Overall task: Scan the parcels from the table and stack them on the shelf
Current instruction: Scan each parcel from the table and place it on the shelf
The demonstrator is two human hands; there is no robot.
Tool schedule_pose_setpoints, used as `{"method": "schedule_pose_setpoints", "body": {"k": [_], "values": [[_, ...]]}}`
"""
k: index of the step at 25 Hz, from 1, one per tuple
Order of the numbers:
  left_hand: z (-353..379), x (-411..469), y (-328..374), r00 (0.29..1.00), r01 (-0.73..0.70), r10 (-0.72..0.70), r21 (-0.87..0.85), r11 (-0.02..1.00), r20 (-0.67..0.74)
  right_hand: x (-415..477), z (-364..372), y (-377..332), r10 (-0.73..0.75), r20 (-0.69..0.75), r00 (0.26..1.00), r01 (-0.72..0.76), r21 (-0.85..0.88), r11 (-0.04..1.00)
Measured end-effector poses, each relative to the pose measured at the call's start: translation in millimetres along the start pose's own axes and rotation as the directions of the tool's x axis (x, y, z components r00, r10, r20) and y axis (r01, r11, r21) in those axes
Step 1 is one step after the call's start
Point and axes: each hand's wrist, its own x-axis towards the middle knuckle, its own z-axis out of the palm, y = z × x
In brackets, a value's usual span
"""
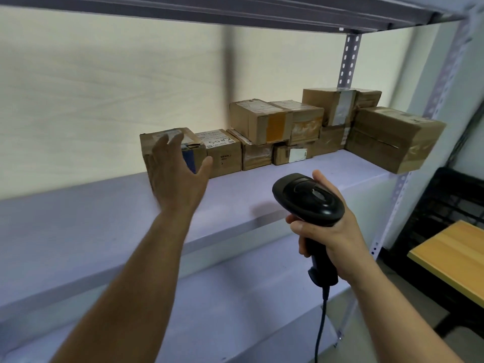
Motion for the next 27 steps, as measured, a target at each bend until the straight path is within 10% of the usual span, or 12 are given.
{"method": "schedule_pose_setpoints", "body": {"k": [14,27], "values": [[108,-200,167,0.881,0.03,0.092,-0.25,0.968,0.464,-113,-169,12,0.024,-0.197,0.98,-0.021,0.017,1.0],[187,-322,339,0.737,-0.004,0.312,-0.457,0.889,0.6,-213,-335,12,0.021,-0.425,0.905,-0.068,-0.096,0.993]]}}
